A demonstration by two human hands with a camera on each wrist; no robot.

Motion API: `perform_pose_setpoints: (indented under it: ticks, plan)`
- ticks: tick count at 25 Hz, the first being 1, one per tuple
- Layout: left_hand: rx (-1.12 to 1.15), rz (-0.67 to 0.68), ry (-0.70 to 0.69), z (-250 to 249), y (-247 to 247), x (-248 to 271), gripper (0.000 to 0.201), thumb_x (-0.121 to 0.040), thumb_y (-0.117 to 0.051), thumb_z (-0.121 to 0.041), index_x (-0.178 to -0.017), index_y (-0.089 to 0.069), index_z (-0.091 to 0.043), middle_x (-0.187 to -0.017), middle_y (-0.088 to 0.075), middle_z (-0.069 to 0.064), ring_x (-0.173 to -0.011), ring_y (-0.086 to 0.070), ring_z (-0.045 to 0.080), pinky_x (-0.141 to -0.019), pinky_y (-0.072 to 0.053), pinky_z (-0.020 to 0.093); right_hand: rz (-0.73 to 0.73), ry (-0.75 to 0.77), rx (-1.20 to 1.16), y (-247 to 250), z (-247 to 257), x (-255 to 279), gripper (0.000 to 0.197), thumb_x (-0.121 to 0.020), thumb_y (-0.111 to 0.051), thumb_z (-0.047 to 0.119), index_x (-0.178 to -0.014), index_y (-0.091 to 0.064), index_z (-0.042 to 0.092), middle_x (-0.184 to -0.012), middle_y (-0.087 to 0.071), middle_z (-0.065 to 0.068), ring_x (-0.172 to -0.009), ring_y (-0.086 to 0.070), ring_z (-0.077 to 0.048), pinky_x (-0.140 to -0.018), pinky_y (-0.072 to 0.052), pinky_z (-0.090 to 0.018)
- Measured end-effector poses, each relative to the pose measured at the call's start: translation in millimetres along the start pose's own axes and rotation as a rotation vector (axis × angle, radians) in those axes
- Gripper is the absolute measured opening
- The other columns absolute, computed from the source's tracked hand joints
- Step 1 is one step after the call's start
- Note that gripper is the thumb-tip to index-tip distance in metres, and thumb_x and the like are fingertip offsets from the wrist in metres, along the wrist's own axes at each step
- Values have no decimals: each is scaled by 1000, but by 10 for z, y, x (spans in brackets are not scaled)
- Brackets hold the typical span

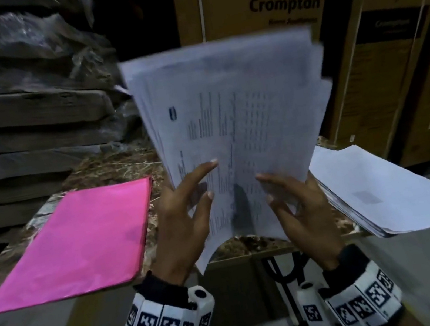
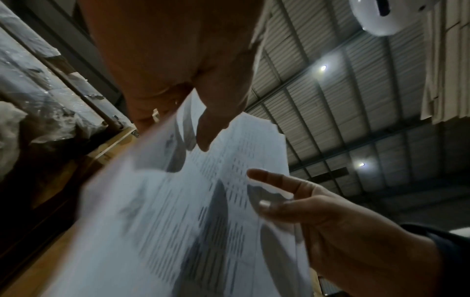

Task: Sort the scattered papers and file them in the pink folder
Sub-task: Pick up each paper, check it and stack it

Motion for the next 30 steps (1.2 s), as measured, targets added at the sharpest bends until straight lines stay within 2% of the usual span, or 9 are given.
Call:
perform_pose_setpoints:
  ticks: [5, 8, 11, 14, 18, 21, 24, 27, 30]
  plan:
    - [82, 37, 74, 118, -96, 28, 49, -90, -66, 3, -120, -64, -35, -131, -49, 0, -132, -46, 5, -98, -55, 30, -28, -92, -123, -6, -132, -31, 35, -94, -59, 0, -110, -68, 30, -127, -58, -4, -122, -44, 12, -85, -45, -1]
    - [117, 1, 47, 64, -79, -15, 45, -89, -66, 4, -115, -67, -32, -130, -50, 0, -131, -47, 5, -95, -55, 27, -121, -32, -141, 110, -44, -93, 34, -93, -60, -5, -109, -67, 24, -122, -59, 11, -117, -46, 15, -85, -44, 0]
    - [98, 43, 168, 327, -176, 89, 38, -90, -68, -3, -115, -70, -32, -132, -55, -1, -127, -52, 4, -94, -56, 26, -5, -116, -131, -100, -284, 18, 40, -93, -61, -1, -110, -65, 35, -126, -60, 1, -121, -52, -2, -85, -44, -1]
    - [94, 61, 275, 538, -237, 272, 40, -90, -71, -6, -111, -70, -39, -126, -62, -4, -118, -59, 5, -93, -56, 28, 65, -217, -139, -274, -563, 215, 39, -96, -58, -1, -110, -67, 35, -127, -63, -3, -122, -55, -14, -87, -43, -1]
    - [63, 24, 297, 577, -175, 310, 39, -89, -72, -8, -107, -69, -42, -125, -61, -8, -117, -56, -1, -94, -56, 28, 41, -233, -155, -236, -581, 236, 45, -95, -55, -8, -108, -68, 33, -123, -66, 0, -118, -57, -4, -88, -44, -3]
    - [64, -8, 268, 514, -50, 232, 32, -88, -73, -14, -109, -70, -37, -139, -46, -11, -126, -48, -4, -92, -57, 28, -2, -200, -130, -76, -519, 124, 57, -86, -55, -19, -101, -70, 33, -116, -68, 1, -114, -58, -2, -84, -46, -3]
    - [-71, -88, 229, 418, 179, 141, 36, -84, -77, -11, -108, -70, -37, -158, -23, -8, -137, -37, 6, -102, -46, 19, -31, -124, -61, 112, -465, -30, 52, -74, -50, -15, -92, -72, 29, -106, -71, -6, -104, -65, -24, -79, -56, -15]
    - [-213, -123, 207, 314, 302, 61, 42, -81, -80, -11, -108, -70, -41, -166, -5, -5, -150, -14, 20, -116, -27, 40, -23, -7, 139, 228, -274, -166, 43, -67, -46, -1, -87, -76, 23, -97, -72, -3, -90, -66, -24, -69, -58, -27]
    - [-269, -136, 137, 100, 378, -12, 35, -80, -83, -15, -105, -74, -39, -167, -2, -1, -152, -4, 20, -118, -24, 54, 90, 86, 252, 252, -116, -326, 42, -67, -59, -13, -84, -78, 20, -92, -72, 7, -83, -67, -22, -65, -55, -29]
Point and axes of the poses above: each hand's wrist, its own x-axis away from the middle knuckle, its own y-axis out of the back of the hand, z = x × y, the point moved 10 cm from there along -x, towards the middle knuckle
